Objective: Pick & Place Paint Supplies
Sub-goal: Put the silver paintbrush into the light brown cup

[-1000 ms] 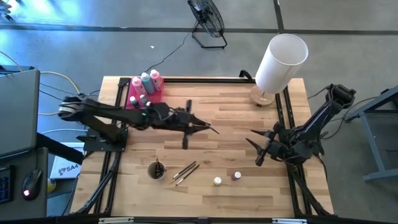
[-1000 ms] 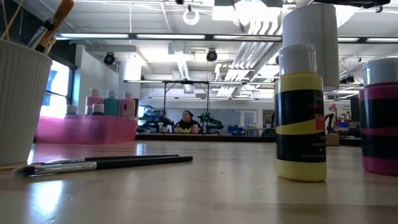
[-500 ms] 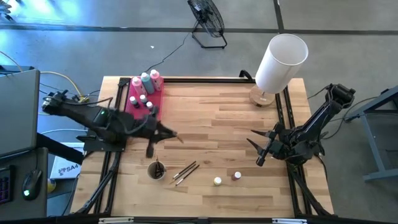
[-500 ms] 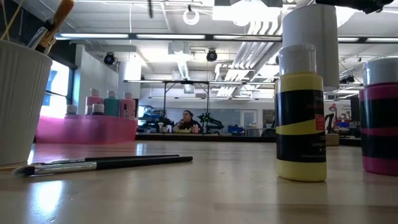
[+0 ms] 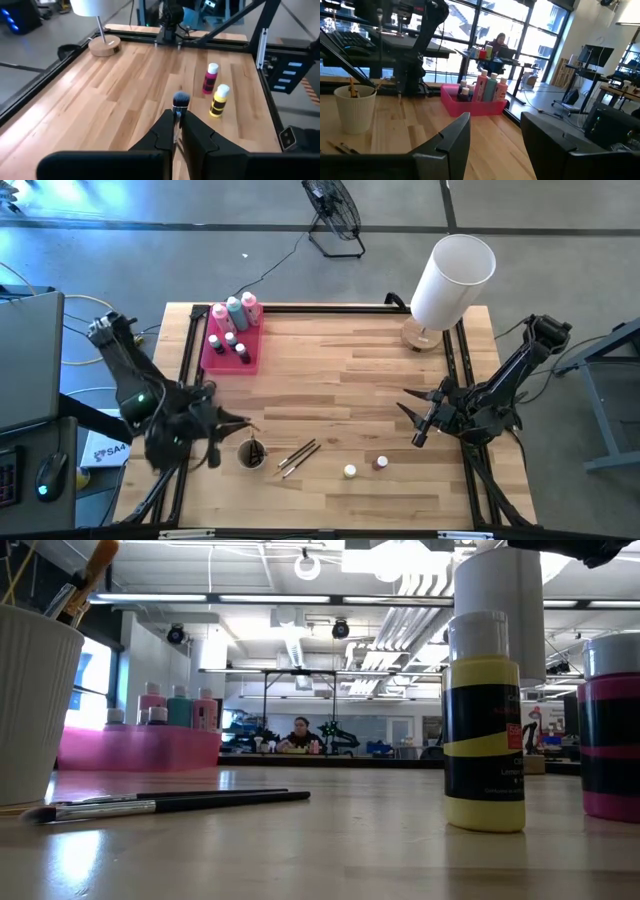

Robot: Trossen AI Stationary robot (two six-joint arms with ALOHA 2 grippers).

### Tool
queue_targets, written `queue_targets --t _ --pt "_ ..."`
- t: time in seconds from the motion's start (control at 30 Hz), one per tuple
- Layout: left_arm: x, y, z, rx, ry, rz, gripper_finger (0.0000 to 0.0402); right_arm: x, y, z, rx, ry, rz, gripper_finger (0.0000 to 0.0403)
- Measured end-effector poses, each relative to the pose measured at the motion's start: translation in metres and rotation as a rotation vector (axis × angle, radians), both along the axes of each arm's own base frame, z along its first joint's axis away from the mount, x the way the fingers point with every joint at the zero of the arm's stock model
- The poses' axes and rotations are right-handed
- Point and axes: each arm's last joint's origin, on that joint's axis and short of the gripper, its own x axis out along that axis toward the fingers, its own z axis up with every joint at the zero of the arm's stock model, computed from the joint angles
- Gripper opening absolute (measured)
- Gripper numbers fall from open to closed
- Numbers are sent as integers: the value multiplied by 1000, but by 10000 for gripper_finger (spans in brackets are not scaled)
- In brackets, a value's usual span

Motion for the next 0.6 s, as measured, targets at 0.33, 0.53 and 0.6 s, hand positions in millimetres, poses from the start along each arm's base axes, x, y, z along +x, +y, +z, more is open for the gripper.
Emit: queue_targets --t 0.33,0.53,0.6 --pt "-13 -50 -34 -74 -15 10 17 0 0 0 -2 1 1 168" --pt "-6 -66 -61 -49 6 77 17 0 0 0 -2 1 1 168" --pt "-5 -69 -70 -50 18 108 17 0 0 0 -2 0 8 168"
